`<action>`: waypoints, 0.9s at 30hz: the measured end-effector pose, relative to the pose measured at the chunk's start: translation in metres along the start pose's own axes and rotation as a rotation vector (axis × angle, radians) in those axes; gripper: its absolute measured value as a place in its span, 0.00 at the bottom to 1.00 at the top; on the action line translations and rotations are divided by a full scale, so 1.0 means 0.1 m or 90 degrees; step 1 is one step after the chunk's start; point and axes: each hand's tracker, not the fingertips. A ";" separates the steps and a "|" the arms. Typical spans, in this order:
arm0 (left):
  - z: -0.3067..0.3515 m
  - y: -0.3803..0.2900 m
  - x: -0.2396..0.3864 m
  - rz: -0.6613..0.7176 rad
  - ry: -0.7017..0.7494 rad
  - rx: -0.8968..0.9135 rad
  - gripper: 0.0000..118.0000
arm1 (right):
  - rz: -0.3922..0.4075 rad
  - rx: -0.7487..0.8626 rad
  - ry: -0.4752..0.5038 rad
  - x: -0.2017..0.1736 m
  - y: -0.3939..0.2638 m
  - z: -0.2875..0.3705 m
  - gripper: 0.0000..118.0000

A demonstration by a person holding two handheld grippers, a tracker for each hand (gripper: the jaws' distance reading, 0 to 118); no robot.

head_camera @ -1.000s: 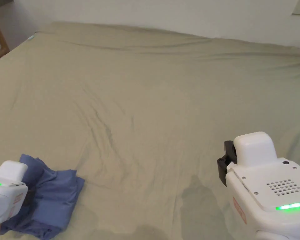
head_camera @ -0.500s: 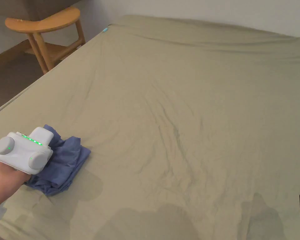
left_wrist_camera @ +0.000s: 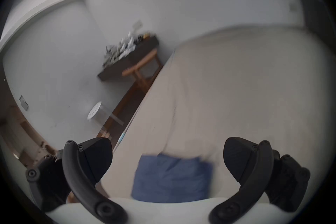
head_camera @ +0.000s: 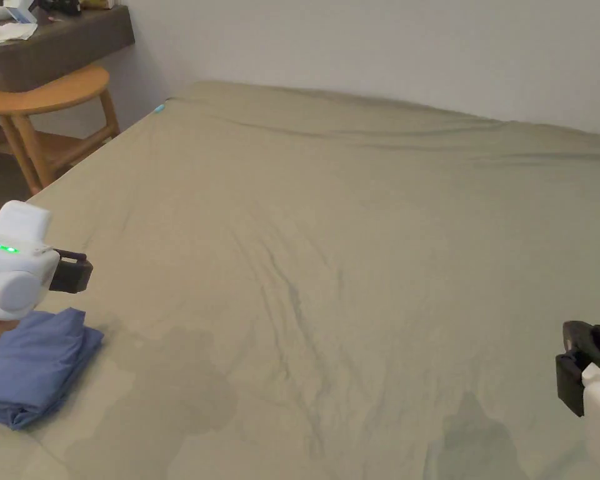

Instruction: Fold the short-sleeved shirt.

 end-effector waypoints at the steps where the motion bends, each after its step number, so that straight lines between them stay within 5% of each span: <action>1: 0.21 0.14 0.08 0.018 -0.004 0.039 1.00 | -0.005 0.018 -0.010 0.07 0.06 0.07 0.02; 7: 1.54 0.60 0.77 0.194 -0.163 0.259 0.99 | -0.037 0.118 -0.055 0.51 0.36 0.54 0.01; 11: 2.31 0.63 1.31 0.261 -0.239 0.347 0.90 | -0.044 0.171 -0.083 0.66 0.44 0.86 0.01; 13: 2.60 0.66 1.52 0.245 -0.241 0.397 0.74 | -0.033 0.193 -0.095 0.68 0.45 0.99 0.01; 17: 3.01 0.63 1.95 0.237 -0.249 0.437 0.09 | 0.004 0.228 -0.121 0.72 0.37 1.16 0.01; 19: 3.17 0.59 2.13 0.181 -0.221 0.469 0.00 | 0.013 0.237 -0.124 0.72 0.33 1.20 0.01; 27: 3.48 0.49 2.44 0.127 -0.256 0.487 0.00 | -0.008 0.229 -0.116 0.63 0.19 1.27 0.01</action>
